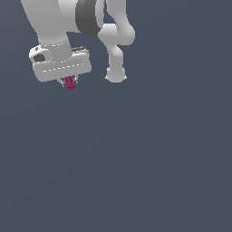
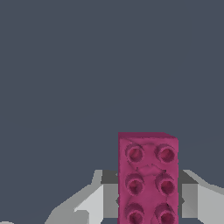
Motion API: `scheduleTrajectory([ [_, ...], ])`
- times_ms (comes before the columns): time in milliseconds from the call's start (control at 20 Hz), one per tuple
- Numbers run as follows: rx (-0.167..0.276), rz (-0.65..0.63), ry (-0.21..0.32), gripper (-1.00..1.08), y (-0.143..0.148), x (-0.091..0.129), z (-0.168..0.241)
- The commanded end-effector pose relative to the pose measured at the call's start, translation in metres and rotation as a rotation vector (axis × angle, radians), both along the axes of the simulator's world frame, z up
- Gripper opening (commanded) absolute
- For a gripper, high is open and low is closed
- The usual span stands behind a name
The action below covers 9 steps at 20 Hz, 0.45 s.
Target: Pick up the object and move it to a goal position.
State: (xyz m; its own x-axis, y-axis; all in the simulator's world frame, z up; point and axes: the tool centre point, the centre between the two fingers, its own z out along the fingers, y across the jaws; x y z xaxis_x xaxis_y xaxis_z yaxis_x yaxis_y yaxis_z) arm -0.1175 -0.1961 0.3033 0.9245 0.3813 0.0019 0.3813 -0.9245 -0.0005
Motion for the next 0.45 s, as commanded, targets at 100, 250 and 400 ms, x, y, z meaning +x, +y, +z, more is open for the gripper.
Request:
scheduleTrajectory([
  [100, 0.0, 0.001, 0.001, -1.0, -0.009, -0.004, 0.02],
  [250, -0.001, 0.001, 0.002, -1.0, -0.012, -0.005, 0.027],
  [400, -0.001, 0.001, 0.002, -1.0, -0.013, -0.006, 0.029],
])
